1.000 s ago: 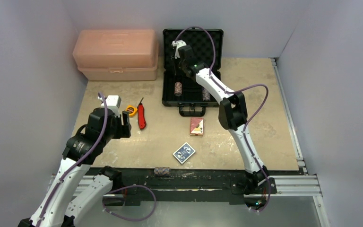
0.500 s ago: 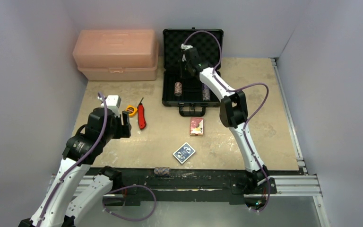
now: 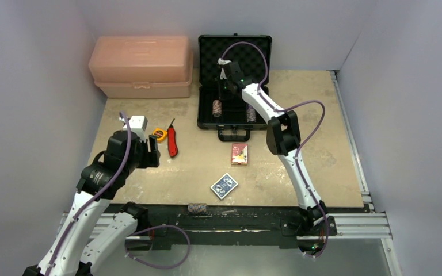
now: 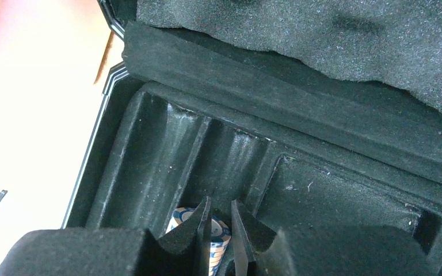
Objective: Pack up texas hold em set
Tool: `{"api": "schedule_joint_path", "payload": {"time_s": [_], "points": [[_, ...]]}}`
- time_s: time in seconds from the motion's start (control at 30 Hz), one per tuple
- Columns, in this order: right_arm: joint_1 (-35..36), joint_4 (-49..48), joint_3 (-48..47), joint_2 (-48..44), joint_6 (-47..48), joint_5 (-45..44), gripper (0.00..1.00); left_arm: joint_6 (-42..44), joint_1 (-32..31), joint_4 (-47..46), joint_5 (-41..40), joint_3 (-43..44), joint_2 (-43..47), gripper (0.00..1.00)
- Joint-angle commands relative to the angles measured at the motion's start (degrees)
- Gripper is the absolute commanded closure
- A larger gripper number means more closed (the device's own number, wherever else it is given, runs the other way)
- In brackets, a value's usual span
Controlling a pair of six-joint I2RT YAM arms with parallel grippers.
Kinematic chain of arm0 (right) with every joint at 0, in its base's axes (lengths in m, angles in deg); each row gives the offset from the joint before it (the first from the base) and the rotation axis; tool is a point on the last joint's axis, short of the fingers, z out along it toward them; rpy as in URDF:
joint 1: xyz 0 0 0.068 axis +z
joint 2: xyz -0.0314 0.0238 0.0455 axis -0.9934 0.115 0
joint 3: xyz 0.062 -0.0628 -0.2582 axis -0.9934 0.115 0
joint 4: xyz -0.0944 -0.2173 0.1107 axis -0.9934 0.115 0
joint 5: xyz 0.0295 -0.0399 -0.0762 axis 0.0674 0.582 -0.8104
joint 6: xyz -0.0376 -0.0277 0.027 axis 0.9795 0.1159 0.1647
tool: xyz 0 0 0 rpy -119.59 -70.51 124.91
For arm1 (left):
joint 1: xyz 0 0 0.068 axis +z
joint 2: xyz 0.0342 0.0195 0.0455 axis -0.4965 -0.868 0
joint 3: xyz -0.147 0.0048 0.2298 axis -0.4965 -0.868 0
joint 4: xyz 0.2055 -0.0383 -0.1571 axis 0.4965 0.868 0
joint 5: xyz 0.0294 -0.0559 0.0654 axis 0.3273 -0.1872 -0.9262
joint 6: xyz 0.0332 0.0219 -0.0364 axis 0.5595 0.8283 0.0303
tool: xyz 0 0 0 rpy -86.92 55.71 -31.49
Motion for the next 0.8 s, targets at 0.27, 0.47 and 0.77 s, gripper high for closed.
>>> {"api": "schedule_joint_path", "payload": {"time_s": [0.27,0.47,0.77], "points": [[2.76,5.24,5.52,-5.41,6.39,0.95,0.75,0.72,0.62,-1.83,0.22,0.31,-0.44,0.36],[4.34,6.71,8.14,-6.99,7.45,0.14,0.74,0.68,0.70,-1.76,-0.03,0.25,-0.44,0.36],[6.24,7.70,12.63,-9.80,8.49,-2.07,0.71,0.73,0.70,-1.62,-0.22,0.17,-0.52,0.36]]}}
